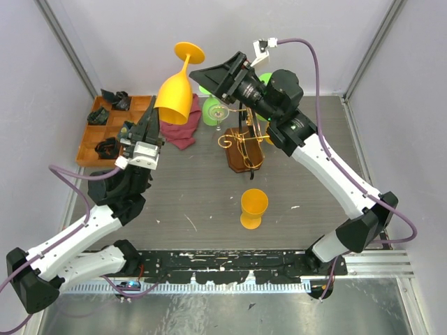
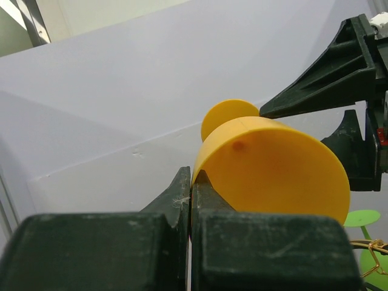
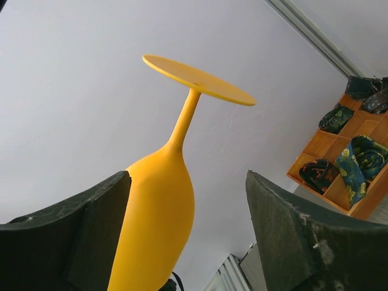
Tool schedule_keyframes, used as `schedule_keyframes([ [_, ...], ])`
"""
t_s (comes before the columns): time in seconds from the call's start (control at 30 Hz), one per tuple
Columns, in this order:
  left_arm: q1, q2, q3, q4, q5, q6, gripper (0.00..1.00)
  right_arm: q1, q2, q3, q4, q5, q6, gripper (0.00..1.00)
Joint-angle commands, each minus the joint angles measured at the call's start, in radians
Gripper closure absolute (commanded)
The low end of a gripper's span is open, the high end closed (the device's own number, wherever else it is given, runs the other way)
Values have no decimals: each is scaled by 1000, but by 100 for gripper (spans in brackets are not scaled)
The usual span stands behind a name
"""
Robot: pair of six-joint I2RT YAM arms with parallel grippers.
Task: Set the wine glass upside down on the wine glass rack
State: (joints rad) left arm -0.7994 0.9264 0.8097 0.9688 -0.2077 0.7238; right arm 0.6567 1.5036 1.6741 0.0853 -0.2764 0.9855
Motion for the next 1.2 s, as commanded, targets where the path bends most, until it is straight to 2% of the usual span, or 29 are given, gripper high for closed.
schedule_keyframes([
  [0.0,-2,-17,-17,64,13,-13,100,-6,0,5,170,-15,47,20],
  [0.43,-3,17,-15,72,10,-1,100,-5,64,30,218,-45,99,32],
  [0.77,-2,33,-9,74,6,3,100,-5,101,54,254,-67,111,46],
  [1.17,-2,37,-8,70,7,1,100,-5,123,52,277,-70,117,49],
])
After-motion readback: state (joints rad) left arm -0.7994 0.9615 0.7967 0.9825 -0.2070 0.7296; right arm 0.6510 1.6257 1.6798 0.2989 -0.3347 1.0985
